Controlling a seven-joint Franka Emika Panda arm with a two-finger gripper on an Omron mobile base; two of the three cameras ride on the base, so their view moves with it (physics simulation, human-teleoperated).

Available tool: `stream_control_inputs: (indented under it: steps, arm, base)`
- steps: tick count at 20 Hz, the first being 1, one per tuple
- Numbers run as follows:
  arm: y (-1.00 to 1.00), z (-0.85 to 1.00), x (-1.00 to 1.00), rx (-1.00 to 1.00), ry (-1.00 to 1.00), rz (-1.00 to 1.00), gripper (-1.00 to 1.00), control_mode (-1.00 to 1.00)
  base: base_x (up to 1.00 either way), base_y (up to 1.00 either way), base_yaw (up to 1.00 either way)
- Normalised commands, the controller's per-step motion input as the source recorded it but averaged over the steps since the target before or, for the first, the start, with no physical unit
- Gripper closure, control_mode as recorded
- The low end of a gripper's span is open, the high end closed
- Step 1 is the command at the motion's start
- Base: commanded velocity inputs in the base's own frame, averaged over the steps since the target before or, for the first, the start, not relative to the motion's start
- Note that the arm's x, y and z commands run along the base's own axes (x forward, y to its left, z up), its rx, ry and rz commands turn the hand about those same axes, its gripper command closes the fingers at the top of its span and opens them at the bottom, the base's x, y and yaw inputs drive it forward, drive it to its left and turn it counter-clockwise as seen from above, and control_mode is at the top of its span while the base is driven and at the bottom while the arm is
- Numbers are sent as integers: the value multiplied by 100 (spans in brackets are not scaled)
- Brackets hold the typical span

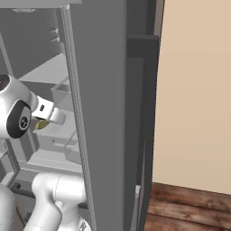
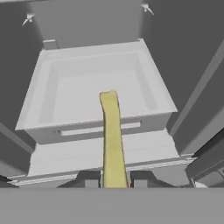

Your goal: Pick the egg and butter from the fridge and place them by the bowl for mixing.

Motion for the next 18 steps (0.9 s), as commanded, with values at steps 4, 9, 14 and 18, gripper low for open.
stream_control_inputs:
  steps: [4,9,14,18]
  arm:
    - [0,0,0,0,0,0,100,100]
    - [0,0,0,0,0,0,100,100]
    - [0,0,0,0,0,0,100,100]
    - [0,0,0,0,0,0,100,100]
  base:
    - [-42,1,0]
    - [-74,0,0]
    - [-81,0,0]
    - [-80,0,0]
